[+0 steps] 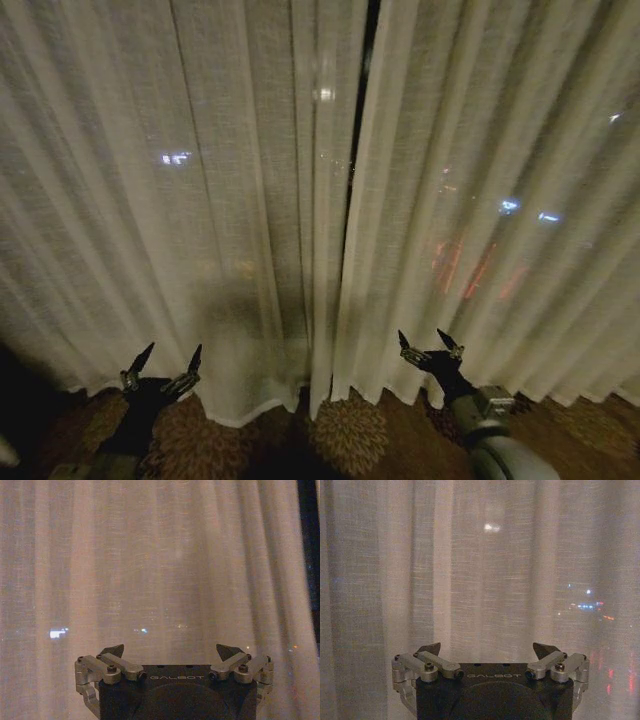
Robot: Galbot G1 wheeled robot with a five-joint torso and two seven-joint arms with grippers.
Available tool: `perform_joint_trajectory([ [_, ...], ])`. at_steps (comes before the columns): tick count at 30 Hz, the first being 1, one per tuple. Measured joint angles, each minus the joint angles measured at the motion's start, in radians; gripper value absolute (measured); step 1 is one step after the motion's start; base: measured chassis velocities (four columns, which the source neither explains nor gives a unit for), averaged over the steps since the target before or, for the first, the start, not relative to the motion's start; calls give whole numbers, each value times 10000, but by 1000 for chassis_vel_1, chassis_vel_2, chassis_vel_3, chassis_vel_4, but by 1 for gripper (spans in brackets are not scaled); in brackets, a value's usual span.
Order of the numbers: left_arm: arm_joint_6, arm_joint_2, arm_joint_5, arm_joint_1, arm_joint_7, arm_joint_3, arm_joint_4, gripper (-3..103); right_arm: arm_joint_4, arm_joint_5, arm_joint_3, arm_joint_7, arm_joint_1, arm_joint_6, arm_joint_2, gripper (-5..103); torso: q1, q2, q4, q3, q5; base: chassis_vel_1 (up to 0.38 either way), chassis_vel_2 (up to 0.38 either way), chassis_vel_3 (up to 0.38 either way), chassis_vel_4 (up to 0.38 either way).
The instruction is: Open the curtains by pulling them apart, changing their state from closed to fully open.
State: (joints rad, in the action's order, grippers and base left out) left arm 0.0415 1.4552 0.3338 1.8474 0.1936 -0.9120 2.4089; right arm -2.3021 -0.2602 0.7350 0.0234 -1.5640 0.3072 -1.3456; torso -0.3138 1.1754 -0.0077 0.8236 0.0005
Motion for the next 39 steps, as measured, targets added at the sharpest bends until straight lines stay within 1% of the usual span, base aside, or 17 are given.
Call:
perform_joint_trajectory([
  [9, -6, 204, -70, -36, 2, 48, 102, 100, 130, -51, -6, 24, 45, -82, 137, 100, 0, 0, -1, 0, 1, -10, 289, -4, -297],
  [12, -44, 310, -99, -40, 3, 58, 145, 100, 242, -151, -114, 286, 81, -205, 246, 100, -2, -1, 1, 0, -6, -38, 199, 28, -198],
  [14, -64, 342, -102, -38, 3, 56, 165, 100, 284, -216, -226, 326, 120, -207, 264, 100, -4, -1, 1, 1, -7, -12, 123, 30, -93],
  [17, -158, 379, -104, -38, 1, 40, 208, 100, 425, -321, -461, 360, 249, -207, 294, 100, -4, -2, 0, 1, -2, -4, 25, 7, -15],
  [20, -345, 398, -109, -93, -11, 11, 267, 100, 961, -507, -974, 290, 703, -170, 318, 100, 1, 0, -1, 0, 5, 0, 0, 0, 0],
  [23, -572, 434, -108, -189, -35, -18, 335, 100, 2024, -543, -1397, 15, 1644, -160, 302, 100, 4, 3, 1, -2, 4, 0, 0, 0, 0],
  [27, -588, 494, -107, -185, -40, -26, 343, 100, 2420, -511, -1478, -221, 2033, -160, 298, 100, 2, 1, 3, 0, -2, 0, 0, 0, 0],
  [39, -422, 489, -78, -128, -40, -123, 271, 100, 2641, -41, -1609, -245, 2165, -38, 272, 100, 2, 1, 0, -1, 0, 0, 0, 0, 0],
])
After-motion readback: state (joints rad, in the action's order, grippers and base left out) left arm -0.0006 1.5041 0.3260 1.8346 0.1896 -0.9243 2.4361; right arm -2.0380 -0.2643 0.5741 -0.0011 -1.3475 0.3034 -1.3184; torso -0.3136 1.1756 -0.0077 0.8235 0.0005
